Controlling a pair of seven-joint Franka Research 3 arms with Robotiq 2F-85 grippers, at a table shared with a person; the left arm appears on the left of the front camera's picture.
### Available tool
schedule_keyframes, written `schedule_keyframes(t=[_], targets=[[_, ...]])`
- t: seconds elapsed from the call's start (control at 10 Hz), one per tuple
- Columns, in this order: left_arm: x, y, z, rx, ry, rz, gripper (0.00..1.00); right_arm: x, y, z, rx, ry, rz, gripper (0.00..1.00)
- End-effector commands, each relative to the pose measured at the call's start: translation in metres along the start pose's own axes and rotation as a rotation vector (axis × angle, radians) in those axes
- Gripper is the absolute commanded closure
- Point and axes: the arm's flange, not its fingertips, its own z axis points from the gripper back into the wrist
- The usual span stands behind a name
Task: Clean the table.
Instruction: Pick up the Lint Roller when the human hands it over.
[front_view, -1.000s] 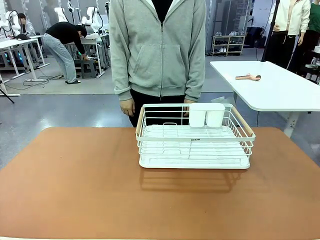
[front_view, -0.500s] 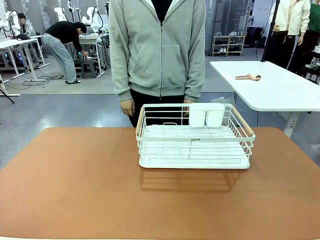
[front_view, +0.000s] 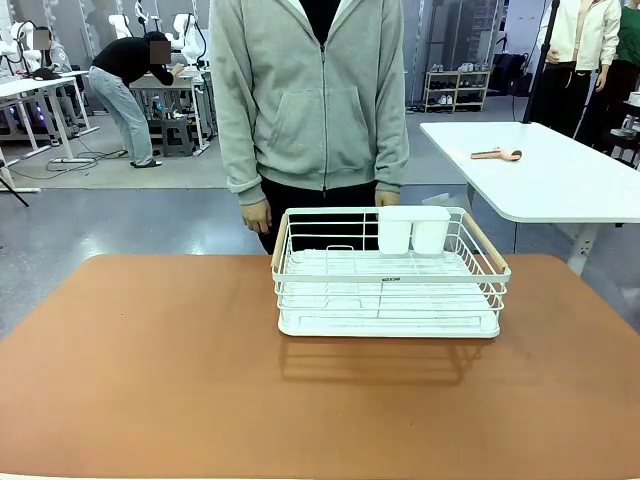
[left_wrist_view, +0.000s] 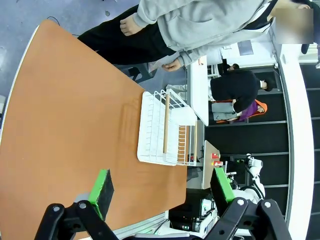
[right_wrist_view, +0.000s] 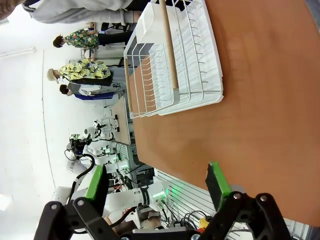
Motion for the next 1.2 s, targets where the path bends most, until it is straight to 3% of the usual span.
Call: schedule_keyframes(t=[0.0,1.1], targets=[[-0.0023,0.0013,0.0026,-0.005,-0.004,0.001,0.0,0.0003,0.0017,0.0026,0.003,-0.005,0.005,0.0],[-0.0023,0.0013,0.0026,-0.005,-0.004,0.001,0.0,0.0003,0.0017,0.0026,0.003,-0.005,0.005,0.0]])
